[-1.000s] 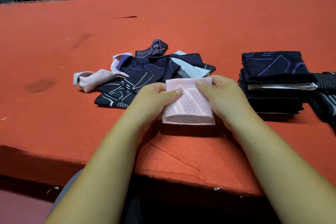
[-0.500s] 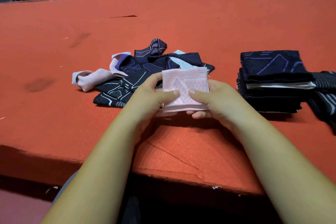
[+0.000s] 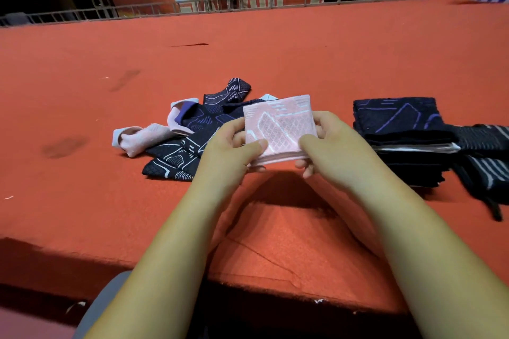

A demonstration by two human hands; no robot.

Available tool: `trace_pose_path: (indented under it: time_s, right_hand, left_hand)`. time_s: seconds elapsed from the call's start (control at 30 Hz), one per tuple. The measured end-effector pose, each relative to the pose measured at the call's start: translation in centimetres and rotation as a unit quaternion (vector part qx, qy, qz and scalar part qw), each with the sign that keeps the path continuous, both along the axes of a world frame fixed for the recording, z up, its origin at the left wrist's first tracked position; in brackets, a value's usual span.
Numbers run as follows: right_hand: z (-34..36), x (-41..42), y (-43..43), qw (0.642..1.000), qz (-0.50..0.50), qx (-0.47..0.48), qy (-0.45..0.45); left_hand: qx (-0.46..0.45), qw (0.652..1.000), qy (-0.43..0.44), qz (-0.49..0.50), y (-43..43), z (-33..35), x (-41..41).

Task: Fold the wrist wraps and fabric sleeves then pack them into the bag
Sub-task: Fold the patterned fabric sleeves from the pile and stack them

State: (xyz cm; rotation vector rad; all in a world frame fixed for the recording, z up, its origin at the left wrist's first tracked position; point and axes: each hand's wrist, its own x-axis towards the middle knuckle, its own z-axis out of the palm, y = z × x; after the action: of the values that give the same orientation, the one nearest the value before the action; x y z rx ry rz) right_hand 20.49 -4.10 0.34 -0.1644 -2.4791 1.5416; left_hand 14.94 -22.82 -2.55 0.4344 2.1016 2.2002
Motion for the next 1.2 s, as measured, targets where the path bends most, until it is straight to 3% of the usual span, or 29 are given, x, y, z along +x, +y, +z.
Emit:
trace_pose_path:
  time_s: [0.17,0.27,0.63,0.87,1.2]
  right_hand:
    - [2.0,1.4,1.5,0.995,-0.068,-0.019,0.069]
    - [3.0,1.8,3.0,0.986,-0.134,-0.032,0.099]
    - [4.5,4.2,10.6,0.949,-0.3,0.048,0.081]
    - [3.3,4.8,13.1,0.942,-0.322,0.093,0.025]
    - [2.4,4.9,13.3,0.927,-0.356,0.117,0.02]
  left_hand:
    - [0.007,0.998,0.05,-0.025,2.4,1.9,1.0]
    - [-0.042,0.994,0.09,-0.055,4.4,3.1,1.6]
    - [-0.125,0.984,0.126,-0.033,15.0,5.5,1.8]
    - [-0.2,0.972,0.121,0.009,18.0,3.5,2.1]
    - [-0.202,0.974,0.097,0.011,17.9,2.6,2.8]
